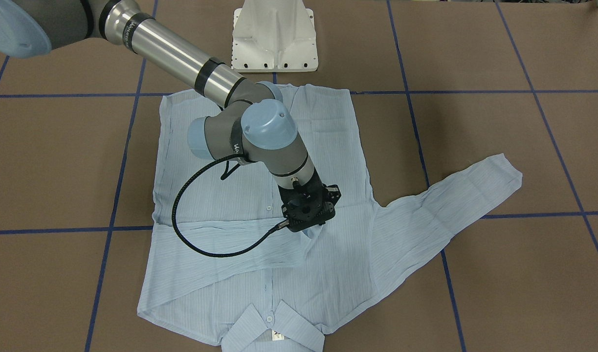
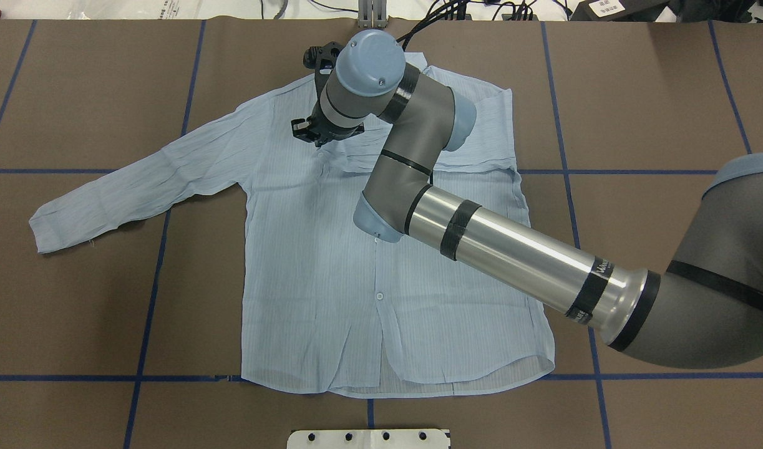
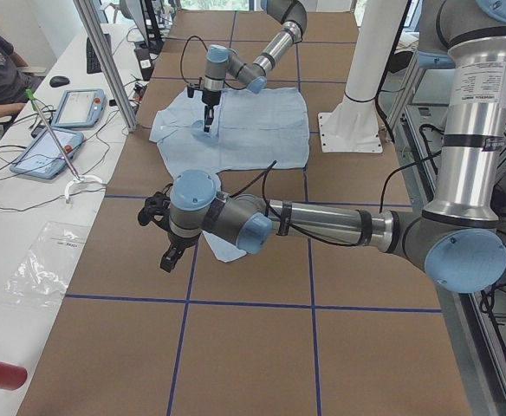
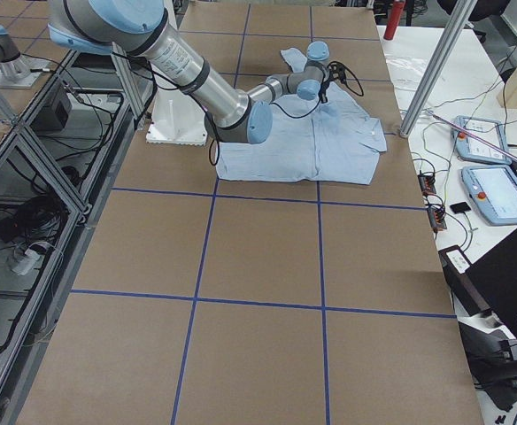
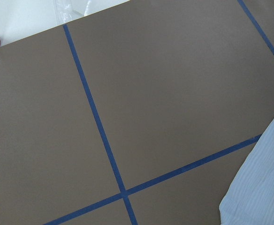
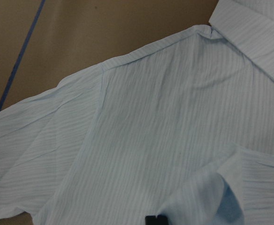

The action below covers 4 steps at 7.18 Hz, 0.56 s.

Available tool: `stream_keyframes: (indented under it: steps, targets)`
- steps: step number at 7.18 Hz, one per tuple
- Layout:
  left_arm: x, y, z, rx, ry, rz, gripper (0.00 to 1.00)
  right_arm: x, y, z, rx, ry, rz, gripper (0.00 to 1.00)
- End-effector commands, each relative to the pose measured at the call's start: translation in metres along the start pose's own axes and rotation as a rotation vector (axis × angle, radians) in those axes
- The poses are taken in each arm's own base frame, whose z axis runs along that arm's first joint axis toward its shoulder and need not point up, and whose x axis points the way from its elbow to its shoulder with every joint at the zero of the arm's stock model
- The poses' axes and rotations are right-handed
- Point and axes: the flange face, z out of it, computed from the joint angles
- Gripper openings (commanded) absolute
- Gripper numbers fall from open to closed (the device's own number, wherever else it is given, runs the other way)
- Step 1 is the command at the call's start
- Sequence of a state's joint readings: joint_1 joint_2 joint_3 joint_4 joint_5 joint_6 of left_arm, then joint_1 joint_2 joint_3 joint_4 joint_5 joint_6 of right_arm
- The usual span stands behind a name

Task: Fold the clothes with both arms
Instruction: 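Carry the sleeve with the right gripper across the shirt chest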

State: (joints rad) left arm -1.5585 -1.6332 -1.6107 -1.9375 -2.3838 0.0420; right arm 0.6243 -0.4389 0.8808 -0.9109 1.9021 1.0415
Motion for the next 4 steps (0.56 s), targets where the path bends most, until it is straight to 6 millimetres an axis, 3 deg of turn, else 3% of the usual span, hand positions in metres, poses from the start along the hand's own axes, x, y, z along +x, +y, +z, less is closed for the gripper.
stream_keyframes:
  steps: [1,3,4]
  targets:
    - [-0.003,-0.002,0.003,-0.004,-0.001,-0.003,0.99,-0.039,0.005,0.004,0.035,0.005,-0.024,1.0]
    - [-0.005,-0.005,0.005,-0.006,-0.001,-0.017,0.99,-0.047,0.004,0.001,0.039,-0.004,-0.025,1.0]
    - [0.002,-0.019,0.007,0.005,0.002,-0.086,0.99,-0.048,0.004,-0.001,0.031,0.012,-0.005,1.0]
